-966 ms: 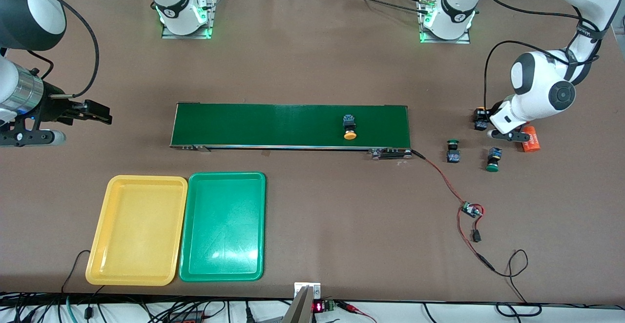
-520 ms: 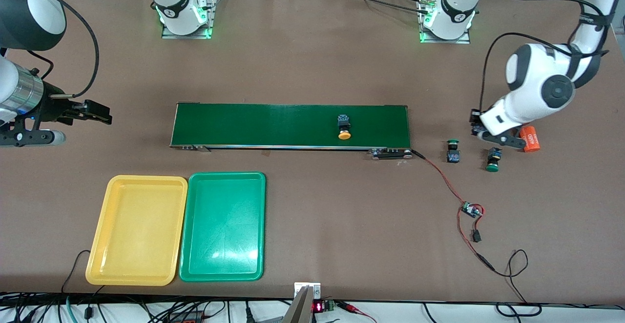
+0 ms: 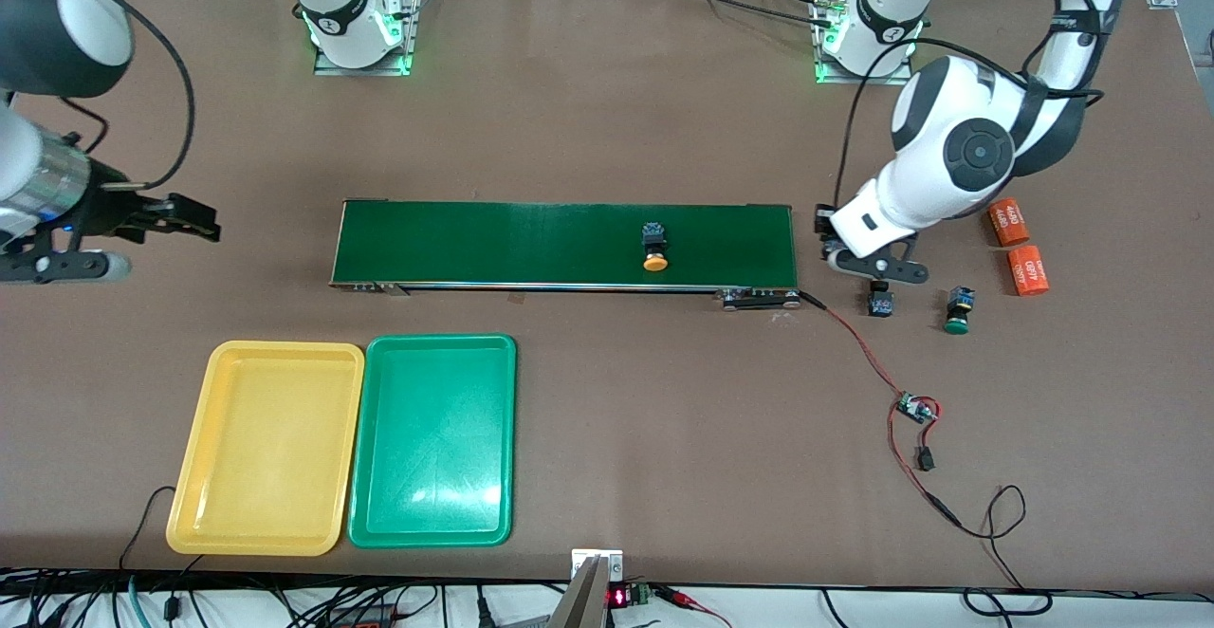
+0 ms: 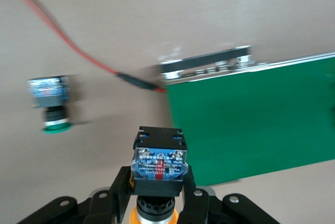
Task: Sort buttons by color to trays
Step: 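Place the second yellow button on the belt with the left gripper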
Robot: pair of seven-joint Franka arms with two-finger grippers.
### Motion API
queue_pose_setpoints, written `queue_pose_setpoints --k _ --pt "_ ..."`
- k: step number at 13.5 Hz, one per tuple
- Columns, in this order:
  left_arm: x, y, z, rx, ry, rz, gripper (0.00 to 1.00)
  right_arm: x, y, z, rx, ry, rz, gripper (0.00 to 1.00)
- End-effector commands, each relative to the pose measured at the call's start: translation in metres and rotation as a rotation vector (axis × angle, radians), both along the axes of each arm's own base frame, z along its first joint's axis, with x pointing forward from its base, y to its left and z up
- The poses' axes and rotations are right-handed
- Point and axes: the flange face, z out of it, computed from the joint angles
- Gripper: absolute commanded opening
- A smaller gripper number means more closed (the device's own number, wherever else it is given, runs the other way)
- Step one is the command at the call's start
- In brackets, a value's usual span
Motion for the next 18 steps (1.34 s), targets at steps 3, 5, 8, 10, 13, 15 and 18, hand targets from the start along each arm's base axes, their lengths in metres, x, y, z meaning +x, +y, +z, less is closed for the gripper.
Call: queue_pose_setpoints --k 3,5,8,10,13,15,18 --pt "0.003 -0.074 -0.033 -0.029 0.067 0.094 0.00 -0.034 0.003 0.003 0.016 -0.014 0.018 1.00" --pt "0.002 -0.073 -0.047 -0.027 0.081 0.118 0.00 -0.030 0.002 0.005 0.015 -0.012 0.017 1.00" --pt "-0.004 -0.082 -0.060 -0.018 0.103 0.134 0.01 -0.030 0.002 0.004 0.014 -0.011 0.017 1.00" --pt "-0.005 -0.086 -0.063 -0.020 0.103 0.129 0.02 -0.030 0.003 0.005 0.015 -0.012 0.017 1.00" --pt "-0.003 -0.086 -0.075 -0.031 0.099 0.140 0.48 -0.034 0.006 0.002 0.015 0.020 0.010 1.00" --pt "0.000 -0.084 -0.070 -0.033 0.088 0.133 1.00 -0.038 0.008 -0.003 0.021 0.048 0.008 1.00" --pt "0.012 -0.066 -0.038 -0.034 0.023 0.163 1.00 -0.040 0.010 -0.004 0.021 0.053 0.013 1.00"
